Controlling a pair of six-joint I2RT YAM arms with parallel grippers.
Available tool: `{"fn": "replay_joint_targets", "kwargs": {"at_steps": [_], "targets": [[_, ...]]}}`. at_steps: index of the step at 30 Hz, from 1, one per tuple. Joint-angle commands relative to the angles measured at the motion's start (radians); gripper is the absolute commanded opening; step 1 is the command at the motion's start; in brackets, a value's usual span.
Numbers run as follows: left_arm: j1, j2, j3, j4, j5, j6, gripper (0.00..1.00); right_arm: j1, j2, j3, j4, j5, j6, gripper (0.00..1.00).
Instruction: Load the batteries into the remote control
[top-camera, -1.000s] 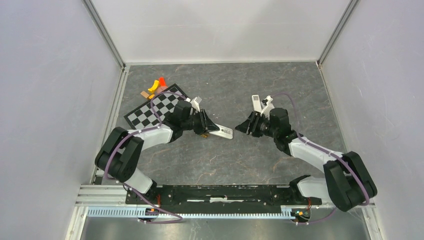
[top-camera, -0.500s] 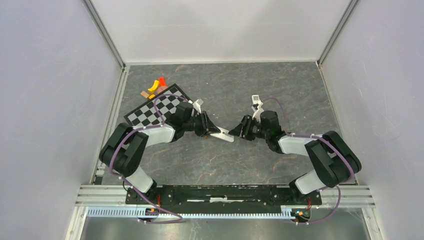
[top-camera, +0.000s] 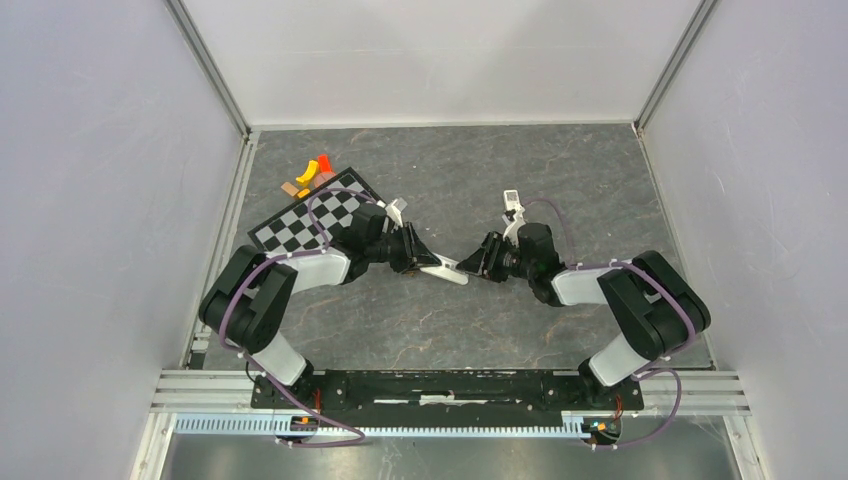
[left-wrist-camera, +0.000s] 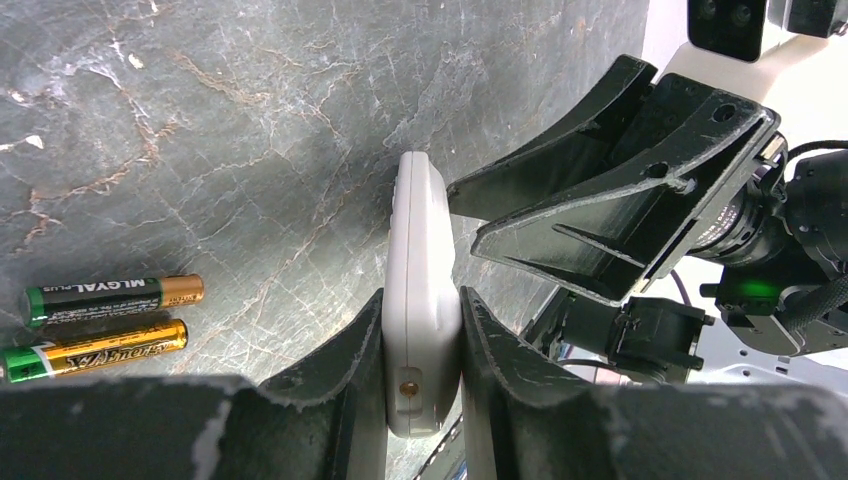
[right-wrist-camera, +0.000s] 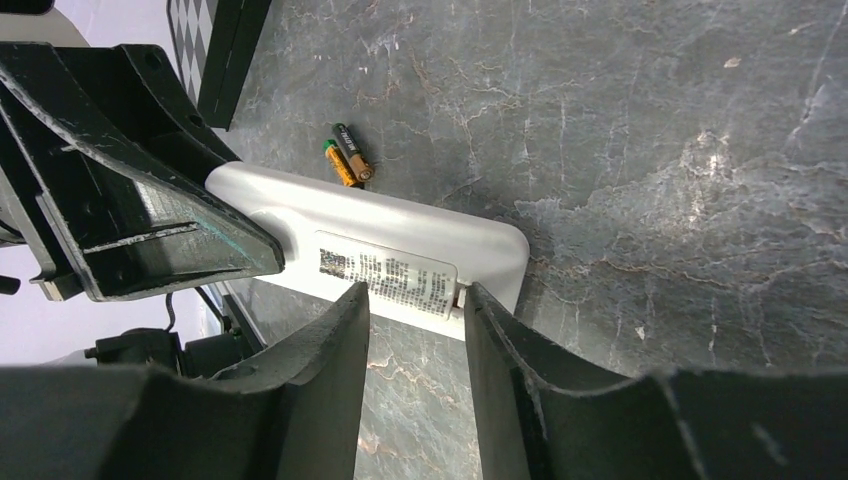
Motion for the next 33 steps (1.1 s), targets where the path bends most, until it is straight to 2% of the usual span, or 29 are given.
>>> {"fn": "replay_joint_targets", "kwargs": {"at_steps": [1,9,15,18,22,25,33], "targets": [[-0.006,0.014,0.015,-0.027,-0.01,0.009,0.02,0.008,0.017,0.019,0.022,0.006,-0.014,0.45],[-0.005,0.017,0.013,-0.027,-0.006,0.009,0.02,0.013,0.035,0.011,-0.03,0.028,-0.018,0.48],[-0.005,0.019,0.01,-0.03,-0.001,0.016,0.02,0.013,0.061,-0.007,0.03,0.008,0.035,0.49],[-0.007,0.028,0.01,-0.032,0.008,0.022,0.02,0.013,0.075,-0.032,0.157,-0.038,0.089,0.48],[-0.016,0.044,0.009,-0.042,0.015,0.033,0.02,0.016,0.102,-0.091,0.519,-0.122,0.193,0.44],[-0.027,0.052,0.007,-0.052,0.011,0.041,0.02,0.021,0.112,-0.107,0.73,-0.167,0.27,0.42],[-0.042,0.043,0.011,-0.078,-0.02,0.054,0.02,0.029,0.132,-0.089,0.847,-0.191,0.283,0.39]]}}
